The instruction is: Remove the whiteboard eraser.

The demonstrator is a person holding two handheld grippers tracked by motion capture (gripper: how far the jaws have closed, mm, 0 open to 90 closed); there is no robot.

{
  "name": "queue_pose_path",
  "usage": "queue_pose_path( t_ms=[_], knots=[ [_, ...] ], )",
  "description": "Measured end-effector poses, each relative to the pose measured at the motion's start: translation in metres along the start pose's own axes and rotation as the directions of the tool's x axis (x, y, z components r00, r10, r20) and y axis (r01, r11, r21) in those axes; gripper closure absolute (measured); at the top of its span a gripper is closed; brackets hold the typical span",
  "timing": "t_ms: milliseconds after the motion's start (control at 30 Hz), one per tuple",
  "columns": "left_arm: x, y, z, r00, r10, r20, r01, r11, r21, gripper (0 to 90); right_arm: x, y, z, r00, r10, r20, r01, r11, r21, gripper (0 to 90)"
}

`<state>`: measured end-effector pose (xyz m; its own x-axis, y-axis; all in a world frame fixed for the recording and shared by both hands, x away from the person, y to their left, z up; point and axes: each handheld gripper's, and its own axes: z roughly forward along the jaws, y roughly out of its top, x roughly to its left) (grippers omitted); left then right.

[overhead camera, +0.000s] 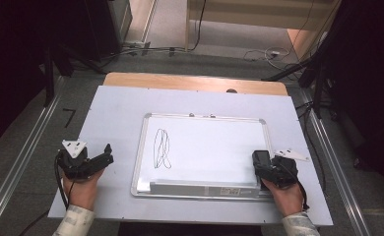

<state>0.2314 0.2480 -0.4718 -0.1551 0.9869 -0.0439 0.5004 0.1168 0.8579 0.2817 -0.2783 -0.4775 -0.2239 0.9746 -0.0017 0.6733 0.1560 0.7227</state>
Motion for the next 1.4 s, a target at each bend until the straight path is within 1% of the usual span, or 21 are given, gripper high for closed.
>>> queue_pose_path(
  t_ms=[67,133,167,233,400,467,533,600,733,800,900,967,1067,1133,1167,1400],
  knots=[
    [0.000,0.000,0.000,1.0000,0.002,0.002,-0.002,1.0000,0.000,4.5,0.002,0.000,0.002,0.9997,-0.021,0.012,0.021,1.000,-0.001,23.5],
    [0.000,0.000,0.000,1.0000,0.001,0.002,-0.001,1.0000,0.000,4.5,0.003,0.001,0.003,0.9995,-0.025,0.019,0.025,1.000,-0.003,24.0],
    [0.000,0.000,0.000,1.0000,0.001,0.002,-0.001,1.0000,0.000,4.5,0.004,0.001,0.004,0.9992,-0.031,0.026,0.031,0.999,-0.012,26.1],
    [0.000,0.000,0.001,1.0000,-0.003,0.002,0.003,1.0000,-0.001,4.6,0.005,0.001,0.005,0.9995,-0.023,0.020,0.023,1.000,-0.008,26.7],
    [0.000,0.000,0.001,1.0000,-0.005,0.005,0.005,1.0000,0.001,4.6,0.006,0.001,0.012,0.9999,-0.009,0.014,0.008,0.999,0.034,29.7],
    [0.000,0.000,0.001,1.0000,-0.006,0.004,0.006,1.0000,0.001,4.6,0.006,0.001,0.014,0.9998,-0.005,0.017,0.004,0.999,0.040,31.3],
    [0.001,0.000,0.001,1.0000,-0.007,0.005,0.007,1.0000,0.003,4.6,0.003,0.000,0.015,0.9998,0.011,0.014,-0.012,0.999,0.051,32.2],
    [0.001,0.000,0.002,0.9999,-0.009,0.006,0.009,1.0000,0.004,4.6,0.002,-0.001,0.016,0.9995,0.032,-0.002,-0.032,0.998,0.057,32.7],
    [0.002,0.000,0.004,0.9999,-0.011,0.007,0.011,0.9999,0.009,4.7,0.003,-0.002,0.016,0.9993,0.036,0.008,-0.036,0.998,0.050,33.8],
    [0.003,-0.001,0.005,0.9997,-0.020,0.011,0.020,0.9997,0.011,4.7,0.003,-0.002,0.016,0.9992,0.040,0.010,-0.040,0.998,0.049,34.1],
    [0.005,0.000,0.006,0.9994,-0.031,0.016,0.031,0.9994,0.015,4.7,0.004,-0.001,0.017,0.9994,0.032,0.015,-0.032,0.998,0.045,34.3],
    [0.006,0.000,0.006,0.9993,-0.034,0.018,0.033,0.9994,0.013,4.7,0.004,-0.001,0.016,0.9996,0.015,0.022,-0.016,0.999,0.036,34.9],
    [0.005,0.001,0.005,0.9994,-0.028,0.019,0.028,0.9995,0.013,5.0,0.004,-0.002,0.014,0.9997,-0.004,0.024,0.003,1.000,0.027,35.8],
    [0.004,0.000,0.004,0.9994,-0.028,0.020,0.028,0.9995,0.012,5.0,0.004,-0.002,0.014,0.9998,-0.004,0.021,0.003,1.000,0.025,36.0],
    [0.003,0.001,0.004,0.9994,-0.026,0.020,0.026,0.9996,0.008,5.0,0.004,-0.002,0.014,0.9996,-0.015,0.024,0.014,1.000,0.024,36.2],
    [0.005,0.001,0.004,0.9993,-0.029,0.021,0.029,0.9995,0.012,5.0,0.004,-0.001,0.014,0.9997,-0.021,0.012,0.021,1.000,0.022,36.3]
  ],
)
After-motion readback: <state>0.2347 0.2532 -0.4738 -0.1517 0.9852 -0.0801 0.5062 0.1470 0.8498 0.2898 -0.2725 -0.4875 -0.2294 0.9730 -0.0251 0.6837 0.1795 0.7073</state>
